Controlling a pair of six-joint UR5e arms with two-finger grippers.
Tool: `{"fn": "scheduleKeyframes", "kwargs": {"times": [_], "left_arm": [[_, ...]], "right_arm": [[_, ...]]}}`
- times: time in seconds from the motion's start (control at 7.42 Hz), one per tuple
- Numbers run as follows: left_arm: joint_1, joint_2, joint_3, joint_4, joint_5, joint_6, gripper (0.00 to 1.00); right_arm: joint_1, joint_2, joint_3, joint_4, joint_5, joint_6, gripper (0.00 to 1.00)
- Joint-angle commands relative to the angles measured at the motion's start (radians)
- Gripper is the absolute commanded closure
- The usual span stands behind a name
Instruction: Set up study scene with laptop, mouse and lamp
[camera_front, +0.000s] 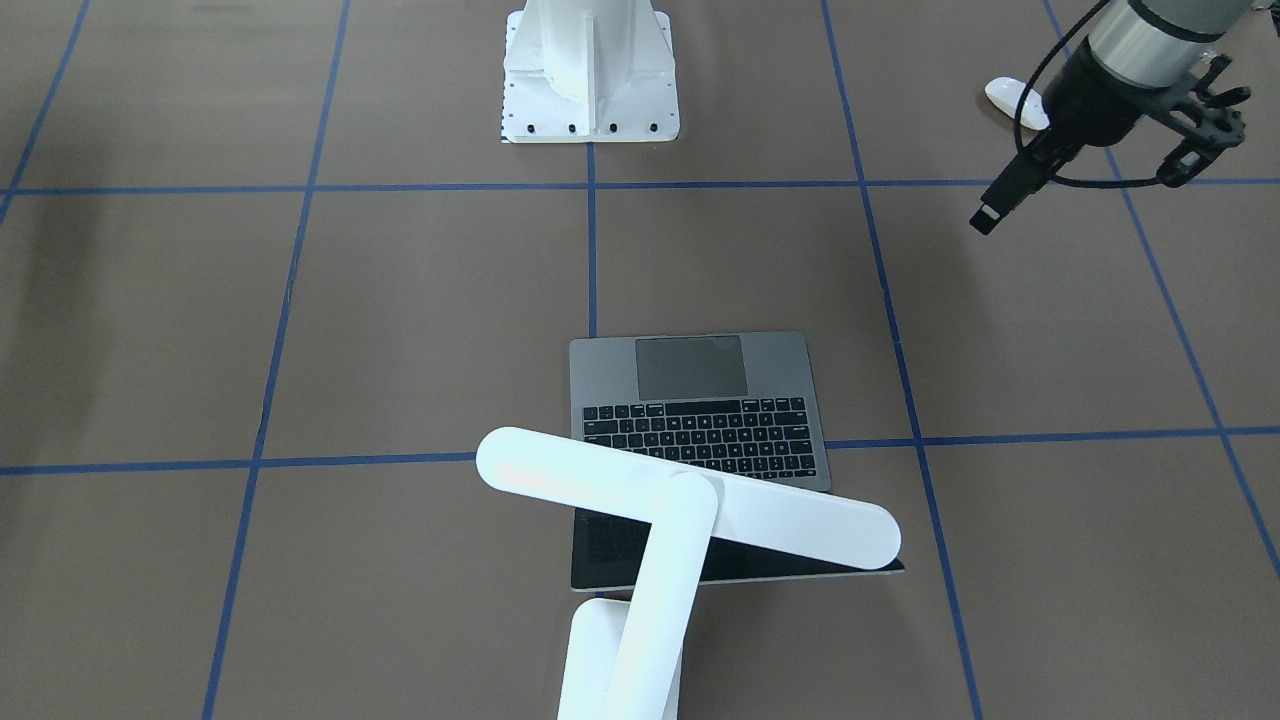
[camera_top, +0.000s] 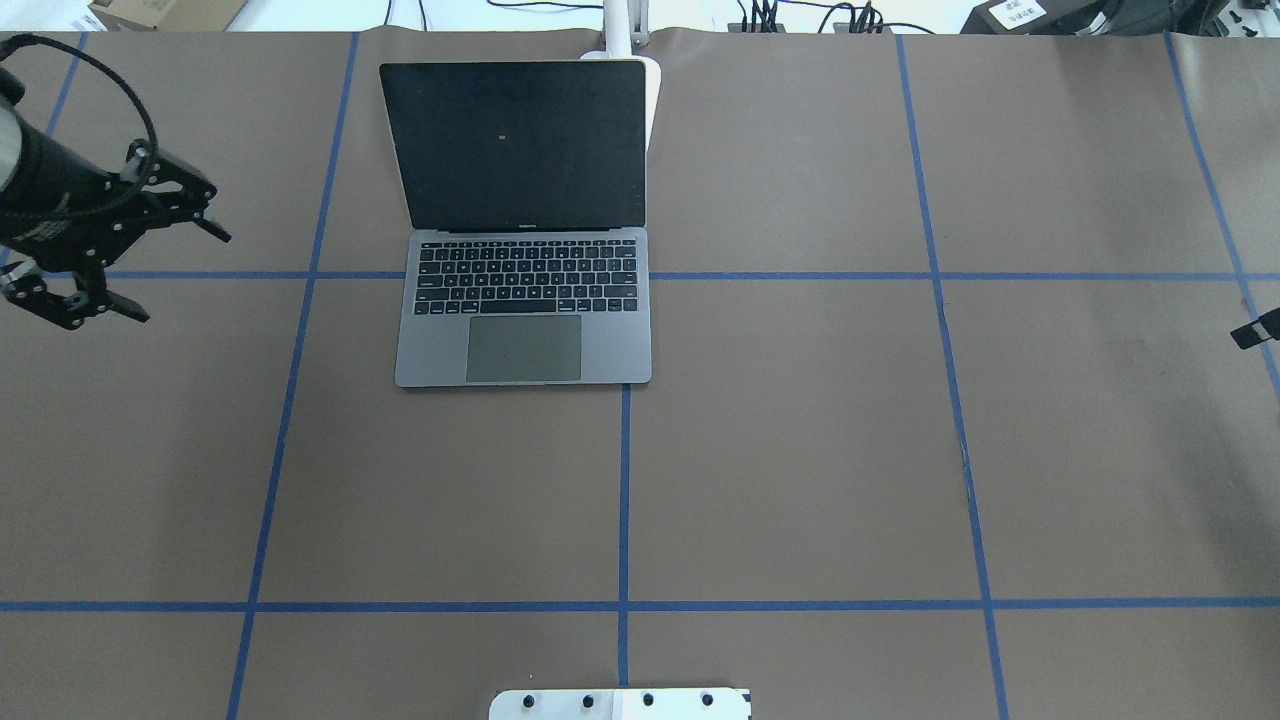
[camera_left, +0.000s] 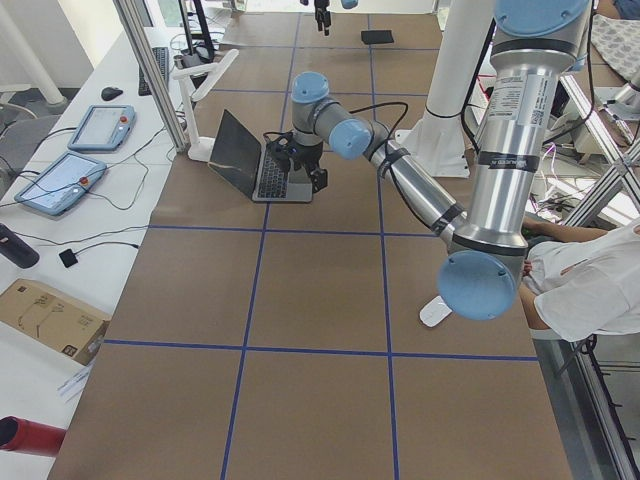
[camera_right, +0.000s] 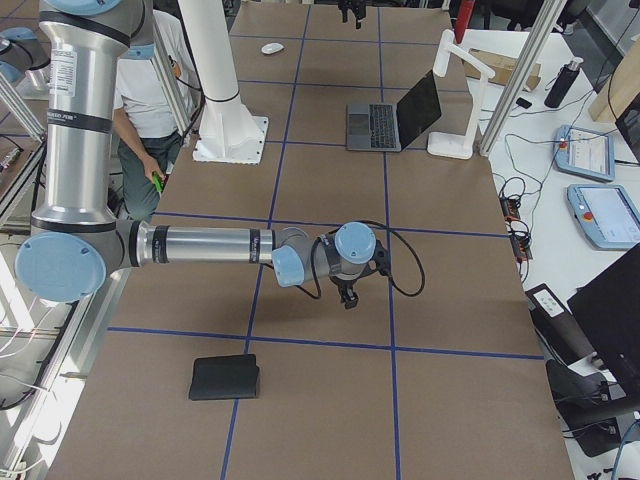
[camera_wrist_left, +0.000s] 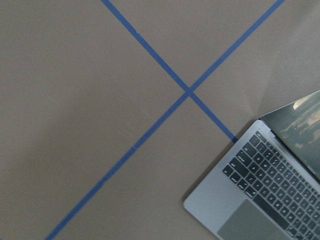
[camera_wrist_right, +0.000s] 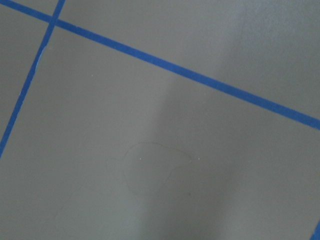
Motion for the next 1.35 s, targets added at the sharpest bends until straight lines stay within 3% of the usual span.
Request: {"fn": "scheduleKeyframes", "kwargs": {"times": [0.0, 0.27, 0.4, 0.67, 0.81, 1.21], "left_arm": [[-0.143, 0.155, 0.001, -0.009, -0.072, 0.513, 0.01], [-0.303, 0.222, 0.076, -0.004, -0.155, 0.971, 0.01], [-0.331, 0.226, 0.096, -0.001, -0.160, 1.087, 0.01], [-0.335, 0.223, 0.087, -0.003, -0.159, 1.089, 0.01], [-0.345, 0.223, 0.079, -0.004, -0.163, 1.098, 0.01], [-0.377, 0.231, 0.084, -0.018, -0.165, 1.099, 0.01]], "right_arm": [[0.002, -0.104, -0.001, 0.072, 0.002, -0.135, 0.14], [0.005, -0.121, -0.065, 0.058, 0.008, -0.349, 0.16], [0.000, -0.118, -0.132, 0.056, 0.022, -0.457, 0.16], [-0.012, -0.124, -0.237, -0.041, 0.118, -0.711, 0.15], [-0.012, -0.136, -0.219, -0.090, 0.156, -0.738, 0.15], [-0.070, -0.155, -0.210, -0.092, 0.164, -0.741, 0.14]]}}
